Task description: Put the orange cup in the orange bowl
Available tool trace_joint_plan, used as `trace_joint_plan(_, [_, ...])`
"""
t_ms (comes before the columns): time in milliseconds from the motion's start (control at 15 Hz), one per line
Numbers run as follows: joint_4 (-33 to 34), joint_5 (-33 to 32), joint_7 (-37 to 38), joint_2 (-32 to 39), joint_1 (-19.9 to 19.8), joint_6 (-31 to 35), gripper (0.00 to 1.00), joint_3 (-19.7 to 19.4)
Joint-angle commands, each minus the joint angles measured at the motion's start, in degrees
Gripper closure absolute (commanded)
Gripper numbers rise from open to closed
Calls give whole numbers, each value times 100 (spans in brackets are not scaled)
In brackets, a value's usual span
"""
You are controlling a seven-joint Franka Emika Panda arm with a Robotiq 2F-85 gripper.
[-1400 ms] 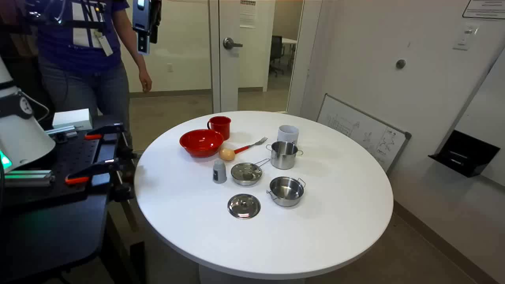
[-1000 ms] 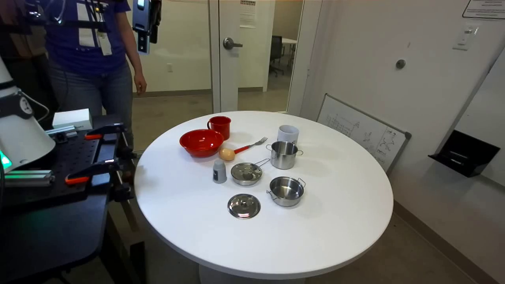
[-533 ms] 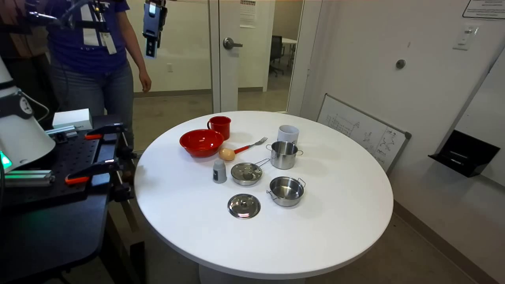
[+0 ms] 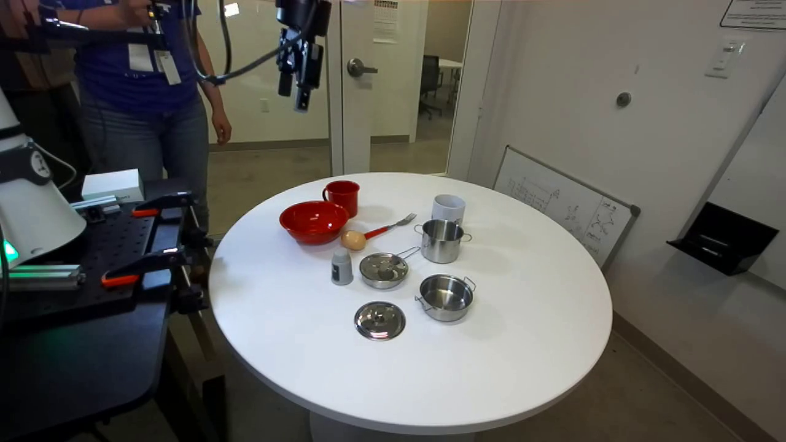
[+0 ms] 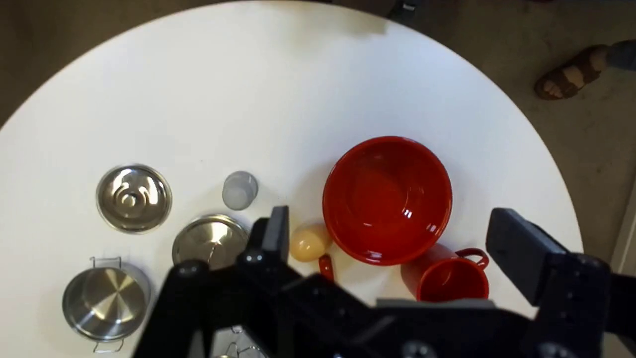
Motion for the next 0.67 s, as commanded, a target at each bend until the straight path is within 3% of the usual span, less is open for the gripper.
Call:
trace_joint_plan(0, [793,-125,-74,1033,27,328,0,168])
trace_joint_plan(467, [1946,-535,-434,2287,53,48,0,468])
trace_joint_plan(533, [1514,-398,-190,1977,27,322,0,460])
trace_joint_plan(600, [1641,-413,-258,2106,30,279,0,486])
